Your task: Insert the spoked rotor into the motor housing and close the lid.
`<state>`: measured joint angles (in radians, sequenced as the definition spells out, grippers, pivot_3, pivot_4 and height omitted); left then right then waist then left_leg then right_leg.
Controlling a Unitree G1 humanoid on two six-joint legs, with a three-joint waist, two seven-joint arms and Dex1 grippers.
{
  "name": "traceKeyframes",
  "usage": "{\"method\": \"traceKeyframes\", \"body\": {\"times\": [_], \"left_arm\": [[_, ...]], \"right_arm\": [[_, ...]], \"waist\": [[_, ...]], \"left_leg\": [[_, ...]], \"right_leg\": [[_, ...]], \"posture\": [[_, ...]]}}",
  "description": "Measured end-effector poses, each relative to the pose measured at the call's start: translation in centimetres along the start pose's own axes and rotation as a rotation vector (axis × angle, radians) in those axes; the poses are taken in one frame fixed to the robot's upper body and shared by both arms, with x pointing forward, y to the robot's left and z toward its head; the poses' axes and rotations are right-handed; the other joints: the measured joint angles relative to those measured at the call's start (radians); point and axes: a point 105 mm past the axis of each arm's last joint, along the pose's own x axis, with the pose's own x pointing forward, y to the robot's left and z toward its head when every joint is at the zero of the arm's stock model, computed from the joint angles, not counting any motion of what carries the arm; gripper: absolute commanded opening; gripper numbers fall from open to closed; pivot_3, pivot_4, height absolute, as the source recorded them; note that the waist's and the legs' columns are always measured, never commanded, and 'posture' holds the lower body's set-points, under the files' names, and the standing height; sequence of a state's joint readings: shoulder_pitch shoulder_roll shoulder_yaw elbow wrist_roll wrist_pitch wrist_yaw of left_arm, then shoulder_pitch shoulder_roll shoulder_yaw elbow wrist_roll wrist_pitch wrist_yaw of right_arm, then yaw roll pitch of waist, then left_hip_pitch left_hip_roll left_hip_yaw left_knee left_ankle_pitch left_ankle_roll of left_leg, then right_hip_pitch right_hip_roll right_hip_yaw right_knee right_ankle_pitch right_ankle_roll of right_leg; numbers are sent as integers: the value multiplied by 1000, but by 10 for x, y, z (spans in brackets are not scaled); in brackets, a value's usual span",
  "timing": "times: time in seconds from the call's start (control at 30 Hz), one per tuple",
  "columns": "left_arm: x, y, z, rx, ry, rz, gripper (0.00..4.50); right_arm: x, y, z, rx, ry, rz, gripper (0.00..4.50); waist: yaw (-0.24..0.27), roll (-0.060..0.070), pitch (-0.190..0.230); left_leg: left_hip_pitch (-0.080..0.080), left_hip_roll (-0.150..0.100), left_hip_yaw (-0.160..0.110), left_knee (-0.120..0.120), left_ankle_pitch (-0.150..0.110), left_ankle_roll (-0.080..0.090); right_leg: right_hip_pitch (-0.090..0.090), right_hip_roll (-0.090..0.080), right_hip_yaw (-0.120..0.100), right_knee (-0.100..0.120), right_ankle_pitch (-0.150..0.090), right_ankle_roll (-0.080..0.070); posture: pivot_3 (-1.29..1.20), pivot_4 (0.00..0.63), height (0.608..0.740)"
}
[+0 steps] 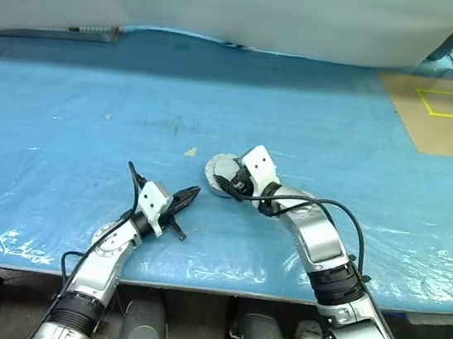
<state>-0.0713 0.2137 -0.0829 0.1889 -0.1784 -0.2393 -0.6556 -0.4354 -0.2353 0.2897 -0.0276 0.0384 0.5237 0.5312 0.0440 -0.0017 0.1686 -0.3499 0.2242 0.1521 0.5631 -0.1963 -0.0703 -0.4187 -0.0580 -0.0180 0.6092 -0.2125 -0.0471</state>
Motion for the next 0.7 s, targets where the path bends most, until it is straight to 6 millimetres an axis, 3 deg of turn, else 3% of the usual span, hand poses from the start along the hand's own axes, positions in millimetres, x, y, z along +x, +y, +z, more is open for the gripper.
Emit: {"method": "traceKeyframes", "body": {"times": [0.1,0.3,0.47,0.7], "left_arm": [[9,13,1,-47,53,44,0],[36,35,31,-283,104,78,0],[45,37,37,-582,198,23,0],[54,31,37,-702,227,-18,0]], "right_arm": [[-1,0,0,-3,2,4,2946],[-1,-1,-1,-8,0,7,2946],[-1,0,-2,-3,0,8,2946],[0,0,-3,2,-1,9,2946]], "waist": [[0,0,0],[0,0,0],[1,0,0],[1,0,0]], "left_leg": [[0,0,0,0,0,0],[0,-1,0,1,0,0],[-1,-1,0,0,0,0],[-1,-1,0,1,0,0]], "right_leg": [[0,0,0,0,0,0],[0,0,0,0,0,0],[0,0,0,0,0,0],[1,0,0,0,0,0]], "posture": [[0,150,740],[0,150,740],[0,150,740],[0,150,740]]}}
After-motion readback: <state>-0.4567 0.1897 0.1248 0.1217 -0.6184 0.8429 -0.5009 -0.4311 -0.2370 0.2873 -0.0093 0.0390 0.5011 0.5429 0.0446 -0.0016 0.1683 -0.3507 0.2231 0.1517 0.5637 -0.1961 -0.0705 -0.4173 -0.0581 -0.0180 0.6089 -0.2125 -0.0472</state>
